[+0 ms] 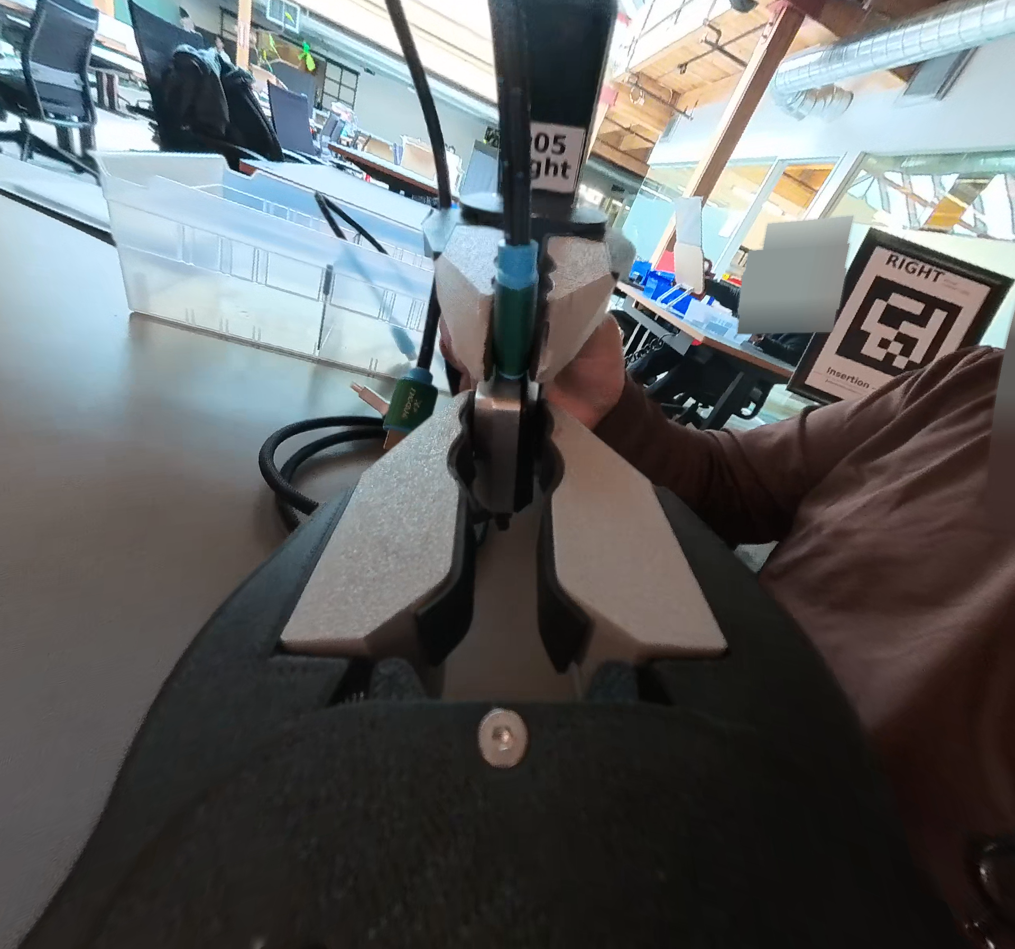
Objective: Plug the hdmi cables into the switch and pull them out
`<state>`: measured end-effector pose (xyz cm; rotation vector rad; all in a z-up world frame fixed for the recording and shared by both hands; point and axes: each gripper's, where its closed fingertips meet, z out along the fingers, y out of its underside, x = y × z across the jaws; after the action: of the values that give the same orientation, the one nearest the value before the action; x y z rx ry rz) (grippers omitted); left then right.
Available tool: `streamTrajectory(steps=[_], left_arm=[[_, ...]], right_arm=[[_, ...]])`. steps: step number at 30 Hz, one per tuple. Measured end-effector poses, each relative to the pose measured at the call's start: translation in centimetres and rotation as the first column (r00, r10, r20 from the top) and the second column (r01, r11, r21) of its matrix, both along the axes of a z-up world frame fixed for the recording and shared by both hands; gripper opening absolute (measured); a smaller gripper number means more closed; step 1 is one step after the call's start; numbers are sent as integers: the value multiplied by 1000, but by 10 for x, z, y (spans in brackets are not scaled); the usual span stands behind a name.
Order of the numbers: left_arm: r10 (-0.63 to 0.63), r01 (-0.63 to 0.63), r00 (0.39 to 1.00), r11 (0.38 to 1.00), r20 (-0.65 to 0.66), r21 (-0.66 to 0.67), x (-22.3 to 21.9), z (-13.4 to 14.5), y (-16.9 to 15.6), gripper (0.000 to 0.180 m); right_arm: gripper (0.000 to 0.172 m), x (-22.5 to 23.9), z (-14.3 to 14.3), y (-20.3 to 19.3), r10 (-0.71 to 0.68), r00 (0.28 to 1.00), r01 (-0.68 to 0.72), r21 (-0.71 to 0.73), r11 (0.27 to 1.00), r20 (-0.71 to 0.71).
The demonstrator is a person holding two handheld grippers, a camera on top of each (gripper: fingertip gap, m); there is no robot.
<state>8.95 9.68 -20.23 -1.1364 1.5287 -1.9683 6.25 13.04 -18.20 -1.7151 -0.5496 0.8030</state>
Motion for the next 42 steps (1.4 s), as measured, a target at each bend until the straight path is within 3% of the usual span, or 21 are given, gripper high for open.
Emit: streamTrajectory(steps=[17,31,42], left_arm=[[21,-15,996,998,84,-63,-6,19,8,20],[39,-35,991,999,125,-32,-7,22,8,19],[63,-57,993,996,96,-64,-5,19,15,19]], right_arm=[[7,3,23,6,-78,952,106,79,991,-295],[9,6,18,-4,-21,999,23,63,998,-26],[7,9,17,6,-57,992,73,139,988,-114]])
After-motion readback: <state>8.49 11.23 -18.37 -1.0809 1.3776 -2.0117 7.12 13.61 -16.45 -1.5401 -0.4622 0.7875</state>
